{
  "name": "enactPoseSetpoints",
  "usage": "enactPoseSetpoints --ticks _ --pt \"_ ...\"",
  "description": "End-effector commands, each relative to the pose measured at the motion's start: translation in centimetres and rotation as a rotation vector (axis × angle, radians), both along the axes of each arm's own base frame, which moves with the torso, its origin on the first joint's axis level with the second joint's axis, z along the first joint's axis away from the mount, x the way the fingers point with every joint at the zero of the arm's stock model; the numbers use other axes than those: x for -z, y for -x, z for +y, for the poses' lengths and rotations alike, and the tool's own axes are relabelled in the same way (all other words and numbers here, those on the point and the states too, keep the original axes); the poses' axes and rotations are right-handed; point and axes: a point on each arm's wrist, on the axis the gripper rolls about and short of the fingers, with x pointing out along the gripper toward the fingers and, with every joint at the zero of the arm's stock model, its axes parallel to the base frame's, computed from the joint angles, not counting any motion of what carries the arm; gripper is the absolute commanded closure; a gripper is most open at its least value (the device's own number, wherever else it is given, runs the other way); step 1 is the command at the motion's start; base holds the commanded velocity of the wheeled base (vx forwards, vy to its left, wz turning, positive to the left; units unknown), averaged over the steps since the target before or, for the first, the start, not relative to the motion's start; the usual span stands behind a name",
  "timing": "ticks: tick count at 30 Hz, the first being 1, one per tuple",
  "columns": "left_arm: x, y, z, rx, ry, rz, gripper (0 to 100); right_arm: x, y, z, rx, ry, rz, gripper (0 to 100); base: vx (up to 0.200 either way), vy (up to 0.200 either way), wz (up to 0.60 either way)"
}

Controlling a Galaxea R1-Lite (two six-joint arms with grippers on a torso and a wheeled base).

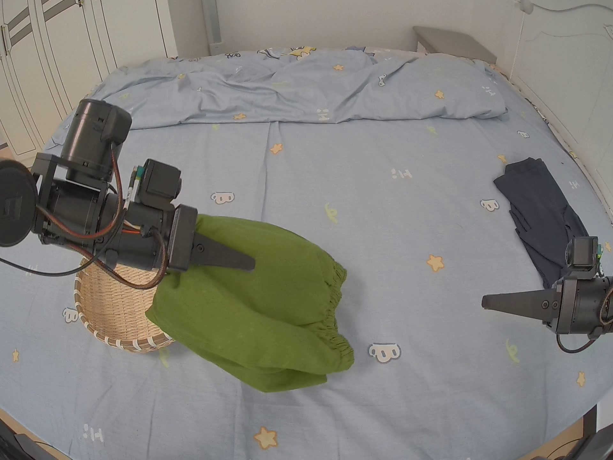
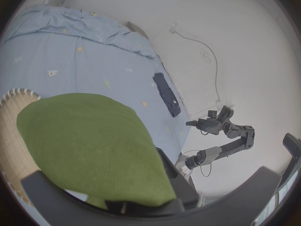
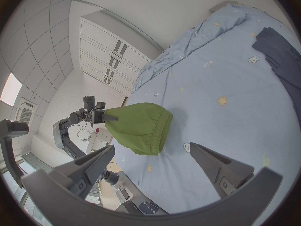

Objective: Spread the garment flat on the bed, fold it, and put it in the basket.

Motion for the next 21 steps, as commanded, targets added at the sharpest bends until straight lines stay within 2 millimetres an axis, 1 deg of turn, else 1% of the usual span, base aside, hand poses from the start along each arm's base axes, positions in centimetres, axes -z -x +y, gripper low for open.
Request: enactPoseSetpoints --ticks 1,3,6,10,13,14,15,16,17,18,19,21 --pt "-0.5 -0.9 -0.6 0.004 0.005 -0.032 100 -0.1 0.2 0.1 -0.002 0.0 -0.007 0 0.0 0.0 0.0" --pt "-1.1 -0.8 0.0 -0.025 0.011 -0.073 100 -0.1 0.1 0.1 -0.003 0.001 -0.009 0 0.0 0.0 0.0" --pt "-3.0 -0.1 1.8 -0.094 0.034 -0.157 100 0.0 0.0 0.1 -0.003 0.004 -0.003 0 0.0 0.0 0.0" --pt "-4.1 0.0 3.9 -0.175 0.053 -0.227 100 0.1 0.0 0.1 -0.003 0.004 -0.003 0 0.0 0.0 0.0" --pt "-4.7 -0.2 5.7 -0.241 0.058 -0.258 100 0.0 0.0 0.1 -0.002 0.003 -0.007 0 0.0 0.0 0.0" --pt "-4.7 -0.2 5.8 -0.244 0.059 -0.261 100 0.0 0.0 0.1 -0.002 0.003 -0.007 0 0.0 0.0 0.0" --pt "-5.2 0.0 6.7 -0.278 0.062 -0.285 100 -0.1 0.1 0.1 -0.003 0.001 -0.011 0 0.0 0.0 0.0" --pt "-5.2 0.0 6.8 -0.281 0.062 -0.285 100 -0.1 0.1 0.1 -0.003 0.001 -0.011 0 0.0 0.0 0.0" --pt "-5.5 0.3 7.8 -0.313 0.065 -0.296 100 -0.1 0.1 0.1 -0.003 0.001 -0.011 0 0.0 0.0 0.0" --pt "-5.6 0.3 8.3 -0.333 0.063 -0.299 100 -0.1 0.1 0.1 -0.003 0.001 -0.011 0 0.0 0.0 0.0" --pt "-5.6 0.4 8.4 -0.336 0.062 -0.3 100 -0.1 0.1 0.1 -0.003 0.001 -0.011 0 0.0 0.0 0.0" --pt "-5.1 0.2 9.4 -0.377 0.053 -0.285 100 0.0 0.2 0.1 -0.004 0.003 -0.011 0 0.0 0.0 0.0"
